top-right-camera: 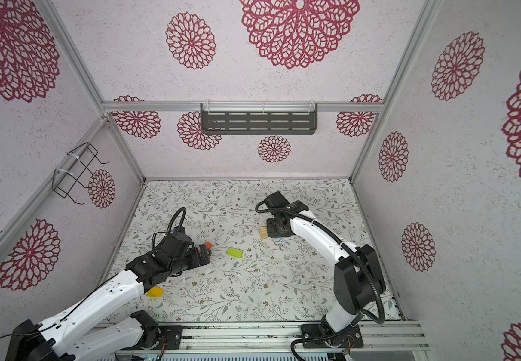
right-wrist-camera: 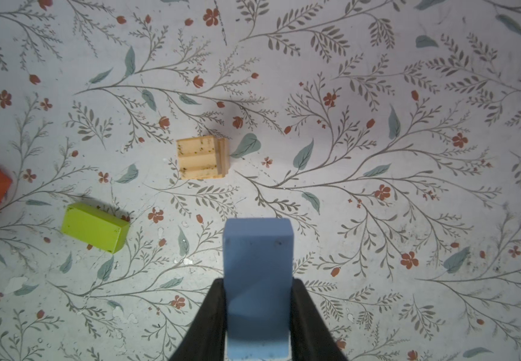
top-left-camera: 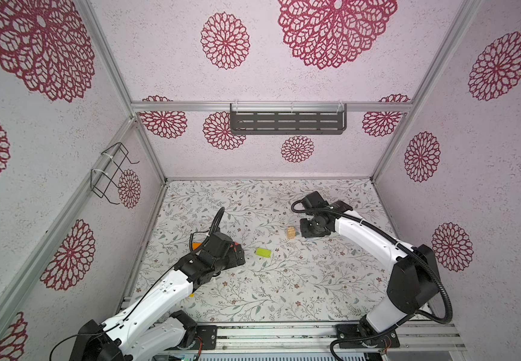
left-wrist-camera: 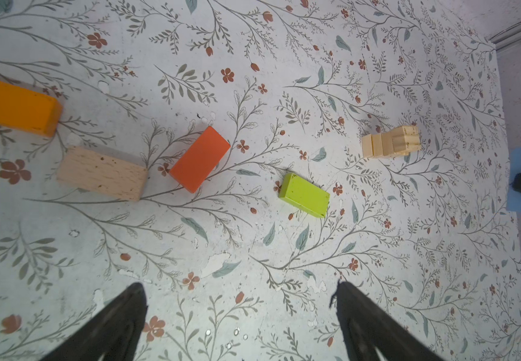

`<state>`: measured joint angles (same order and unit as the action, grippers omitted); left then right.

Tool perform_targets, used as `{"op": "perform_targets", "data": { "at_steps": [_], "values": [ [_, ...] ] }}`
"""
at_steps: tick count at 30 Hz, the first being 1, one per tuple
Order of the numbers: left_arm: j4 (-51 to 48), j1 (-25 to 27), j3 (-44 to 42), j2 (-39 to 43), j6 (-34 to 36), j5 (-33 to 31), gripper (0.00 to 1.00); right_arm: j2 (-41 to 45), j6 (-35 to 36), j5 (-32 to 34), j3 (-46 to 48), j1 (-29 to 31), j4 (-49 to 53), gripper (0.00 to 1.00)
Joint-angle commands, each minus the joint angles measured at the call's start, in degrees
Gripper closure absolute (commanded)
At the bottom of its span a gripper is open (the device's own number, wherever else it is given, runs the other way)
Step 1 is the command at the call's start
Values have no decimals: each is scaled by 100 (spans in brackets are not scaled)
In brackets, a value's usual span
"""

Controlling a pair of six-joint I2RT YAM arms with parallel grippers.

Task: Build the wood block tower
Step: 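Lift the light blue block and carry it over the cube stack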

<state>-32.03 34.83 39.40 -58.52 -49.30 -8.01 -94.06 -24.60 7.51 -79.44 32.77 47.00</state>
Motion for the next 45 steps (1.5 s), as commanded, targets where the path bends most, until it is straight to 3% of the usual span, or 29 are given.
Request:
{"op": "perform_targets", "data": {
  "at_steps": [1,17,45],
  "values": [
    [79,-5,-33,-102,55,-51,3,-275,-89,30,-379,67,254,70],
    [673,-345,-89,-479,357,286,3,-1589,113,-92,-1729,282,590,70],
    [1118,-646,-485,-574,408,616,3,-2152,157,-48,-2049,317,714,68]
  ]
}}
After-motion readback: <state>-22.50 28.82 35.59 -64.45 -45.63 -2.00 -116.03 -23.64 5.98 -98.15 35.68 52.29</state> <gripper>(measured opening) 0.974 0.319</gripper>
